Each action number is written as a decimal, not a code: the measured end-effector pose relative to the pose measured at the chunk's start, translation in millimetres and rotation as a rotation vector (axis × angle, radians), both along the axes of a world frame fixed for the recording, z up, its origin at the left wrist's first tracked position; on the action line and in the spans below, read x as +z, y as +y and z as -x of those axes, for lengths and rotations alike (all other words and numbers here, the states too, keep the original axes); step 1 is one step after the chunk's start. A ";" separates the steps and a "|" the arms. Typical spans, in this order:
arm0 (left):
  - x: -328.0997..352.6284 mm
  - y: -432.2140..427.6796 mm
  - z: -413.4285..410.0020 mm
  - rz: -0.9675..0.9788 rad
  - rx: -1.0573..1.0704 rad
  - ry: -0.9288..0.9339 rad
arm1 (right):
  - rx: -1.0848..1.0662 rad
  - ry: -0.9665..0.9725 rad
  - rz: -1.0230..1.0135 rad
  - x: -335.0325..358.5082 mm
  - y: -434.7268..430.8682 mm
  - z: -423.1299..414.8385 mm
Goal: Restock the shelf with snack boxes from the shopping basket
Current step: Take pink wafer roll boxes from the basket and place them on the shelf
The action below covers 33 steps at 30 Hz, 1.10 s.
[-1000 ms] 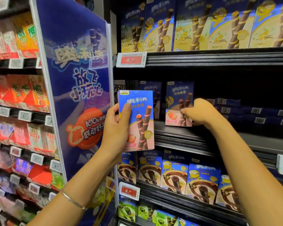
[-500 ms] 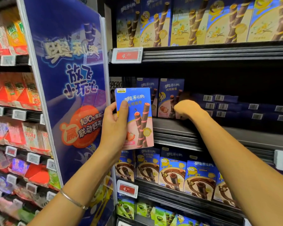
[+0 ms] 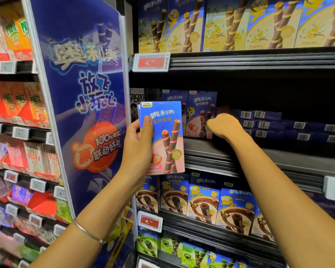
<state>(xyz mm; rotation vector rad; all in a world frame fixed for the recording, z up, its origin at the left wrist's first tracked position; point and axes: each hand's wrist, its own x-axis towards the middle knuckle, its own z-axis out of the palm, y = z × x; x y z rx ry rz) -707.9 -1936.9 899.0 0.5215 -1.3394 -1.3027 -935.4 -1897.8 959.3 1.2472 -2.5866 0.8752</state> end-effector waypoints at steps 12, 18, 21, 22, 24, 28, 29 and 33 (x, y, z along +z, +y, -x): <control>15.0 7.6 23.7 0.034 0.015 0.075 | 0.531 -0.313 0.383 -12.5 76.2 -81.6; 17.6 16.6 39.6 0.077 -0.042 0.087 | 0.506 -0.332 0.431 -12.6 85.7 -71.5; 15.8 14.9 45.1 0.066 -0.071 0.140 | 0.511 -0.434 0.460 -10.2 93.2 -60.7; 14.7 11.5 46.2 0.082 -0.030 0.137 | 0.506 -0.447 0.478 -8.7 97.1 -54.9; 13.2 2.9 47.7 0.121 0.063 0.116 | 0.463 -0.438 0.505 -6.2 106.3 -39.4; 18.6 -12.2 47.6 0.124 0.171 0.105 | 0.319 -0.442 0.585 -1.0 119.1 1.4; 20.3 -15.5 47.8 0.111 0.173 0.109 | 0.282 -0.436 0.590 0.4 119.5 11.6; 23.9 -20.2 51.2 0.087 0.140 0.106 | 0.096 -0.371 0.545 -0.3 108.2 49.1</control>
